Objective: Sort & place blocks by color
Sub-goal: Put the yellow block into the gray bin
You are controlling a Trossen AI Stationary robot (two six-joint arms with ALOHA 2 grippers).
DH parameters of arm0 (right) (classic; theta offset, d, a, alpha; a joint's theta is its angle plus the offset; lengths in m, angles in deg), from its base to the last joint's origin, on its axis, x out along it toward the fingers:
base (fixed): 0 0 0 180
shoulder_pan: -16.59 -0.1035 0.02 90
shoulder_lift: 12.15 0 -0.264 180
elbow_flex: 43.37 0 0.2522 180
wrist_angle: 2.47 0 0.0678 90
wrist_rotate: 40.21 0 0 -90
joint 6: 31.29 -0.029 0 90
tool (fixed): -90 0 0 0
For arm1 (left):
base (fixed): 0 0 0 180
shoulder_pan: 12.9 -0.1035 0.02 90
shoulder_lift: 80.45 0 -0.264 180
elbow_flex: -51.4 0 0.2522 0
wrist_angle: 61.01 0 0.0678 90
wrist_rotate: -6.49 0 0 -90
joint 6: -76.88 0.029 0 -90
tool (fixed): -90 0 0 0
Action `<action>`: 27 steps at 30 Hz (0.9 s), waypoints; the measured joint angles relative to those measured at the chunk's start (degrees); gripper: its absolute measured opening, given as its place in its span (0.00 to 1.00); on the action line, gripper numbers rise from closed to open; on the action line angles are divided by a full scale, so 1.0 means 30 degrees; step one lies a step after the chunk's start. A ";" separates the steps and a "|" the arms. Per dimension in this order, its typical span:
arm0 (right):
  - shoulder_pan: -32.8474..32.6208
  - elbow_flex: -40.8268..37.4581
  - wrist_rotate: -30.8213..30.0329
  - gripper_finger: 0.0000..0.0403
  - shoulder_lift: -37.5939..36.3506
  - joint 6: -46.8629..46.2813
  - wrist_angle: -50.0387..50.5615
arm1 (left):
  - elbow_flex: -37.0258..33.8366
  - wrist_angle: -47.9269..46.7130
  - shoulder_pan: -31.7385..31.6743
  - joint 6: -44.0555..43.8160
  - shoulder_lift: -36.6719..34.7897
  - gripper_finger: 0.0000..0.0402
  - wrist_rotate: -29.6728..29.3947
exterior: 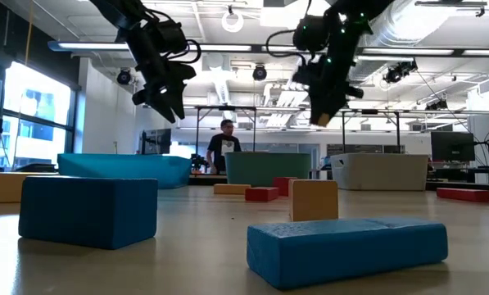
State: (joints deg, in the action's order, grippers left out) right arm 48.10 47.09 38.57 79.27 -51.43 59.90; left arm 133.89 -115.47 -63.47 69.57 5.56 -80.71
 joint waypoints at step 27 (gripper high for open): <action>0.7879 -0.3629 0.0862 0.27 0.0065 -0.0500 0.1155 | 0.0000 0.0011 -0.0002 -0.0007 0.0000 0.41 0.0000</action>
State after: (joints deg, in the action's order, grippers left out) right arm 71.74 36.21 41.15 79.46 -52.93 63.37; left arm 133.89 -115.43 -63.48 69.54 5.56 -80.71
